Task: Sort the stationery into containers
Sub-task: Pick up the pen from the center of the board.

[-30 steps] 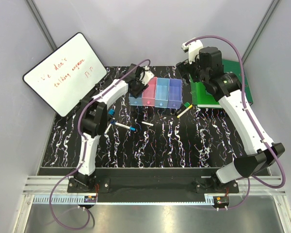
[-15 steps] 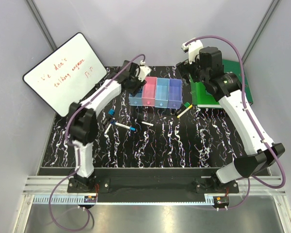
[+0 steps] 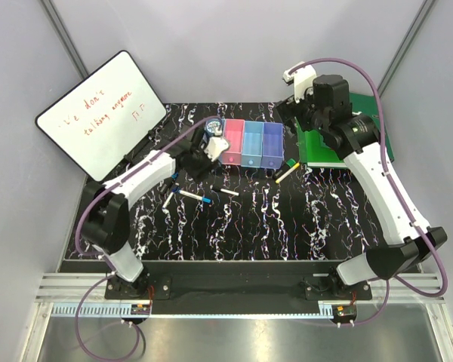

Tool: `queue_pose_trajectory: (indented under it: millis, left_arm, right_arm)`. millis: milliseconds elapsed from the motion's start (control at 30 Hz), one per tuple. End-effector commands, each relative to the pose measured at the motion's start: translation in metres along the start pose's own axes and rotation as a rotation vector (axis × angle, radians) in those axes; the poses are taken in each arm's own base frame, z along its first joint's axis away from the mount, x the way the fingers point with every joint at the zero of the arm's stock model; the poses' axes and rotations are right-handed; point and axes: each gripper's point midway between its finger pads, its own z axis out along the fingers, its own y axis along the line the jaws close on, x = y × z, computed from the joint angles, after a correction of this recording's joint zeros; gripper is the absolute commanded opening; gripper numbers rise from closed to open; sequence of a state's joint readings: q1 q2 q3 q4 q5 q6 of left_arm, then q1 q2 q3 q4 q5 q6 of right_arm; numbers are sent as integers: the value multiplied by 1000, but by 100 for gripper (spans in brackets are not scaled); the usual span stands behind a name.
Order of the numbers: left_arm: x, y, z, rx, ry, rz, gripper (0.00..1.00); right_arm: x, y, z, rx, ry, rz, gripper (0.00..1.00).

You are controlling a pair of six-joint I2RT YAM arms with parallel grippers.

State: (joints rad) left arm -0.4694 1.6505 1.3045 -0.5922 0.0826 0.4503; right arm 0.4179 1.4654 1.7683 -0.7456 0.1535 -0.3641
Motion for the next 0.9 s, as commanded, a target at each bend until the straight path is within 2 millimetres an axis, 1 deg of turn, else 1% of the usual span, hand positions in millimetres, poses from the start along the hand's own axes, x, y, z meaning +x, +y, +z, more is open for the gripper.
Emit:
queue_pose_trajectory:
  millis: [0, 33, 67, 133, 167, 267, 300, 433, 467, 500, 567, 600, 667, 700, 733, 767, 800, 833, 867]
  left_arm:
    - [-7, -12, 17, 53, -19, 135, 66]
    - [-10, -11, 18, 56, -26, 164, 71]
    - [-12, -10, 19, 61, -34, 222, 73]
    - [-16, -7, 20, 60, -38, 276, 75]
    - [-18, -5, 21, 57, -36, 320, 76]
    - [-20, -3, 25, 58, -21, 337, 77]
    - [-18, -3, 29, 62, -10, 324, 77]
    - [-14, -6, 34, 66, 12, 246, 77]
    - [-13, -4, 35, 43, 27, 170, 76]
    - [-10, -4, 37, 34, 42, 133, 76]
    - [-5, -9, 34, 30, 58, 48, 76]
    - [-1, -13, 28, 35, 56, 29, 79]
    - [0, -19, 19, 46, 40, -26, 80]
    - [-4, -18, 7, 33, 11, -37, 82]
    - [1, -20, 3, 36, 11, -56, 83]
    - [-3, -18, -11, 20, -24, -78, 84]
    - [1, -19, -15, 17, -26, -88, 87]
    - [2, -14, -21, -3, -37, -100, 90]
    - [0, -10, -34, -25, -66, -114, 92]
  right_arm:
    - [-12, -8, -26, 7, -61, -11, 97]
    - [-11, -8, -28, 10, -61, -13, 97]
    - [-8, -8, -30, 8, -57, -19, 97]
    - [-5, -7, -31, 8, -52, -22, 97]
    - [-4, -7, -32, 9, -52, -24, 97]
    - [-3, -8, -33, 10, -50, -29, 97]
    - [-3, -8, -33, 10, -52, -30, 97]
    - [-2, -7, -34, 8, -51, -32, 97]
    - [-1, -6, -33, 5, -47, -34, 97]
    - [0, -5, -33, -2, -45, -36, 97]
    - [3, -3, -31, -14, -35, -49, 97]
    - [6, 2, -30, -40, -28, -57, 97]
    - [11, 9, -27, -79, -12, -85, 97]
    - [15, 18, -28, -129, 1, -94, 96]
    - [18, 24, -26, -157, 11, -118, 95]
    - [23, 33, -25, -202, 27, -126, 95]
    - [23, 38, -25, -226, 28, -146, 95]
    - [27, 43, -24, -249, 37, -159, 95]
    - [32, 50, -22, -280, 55, -173, 95]
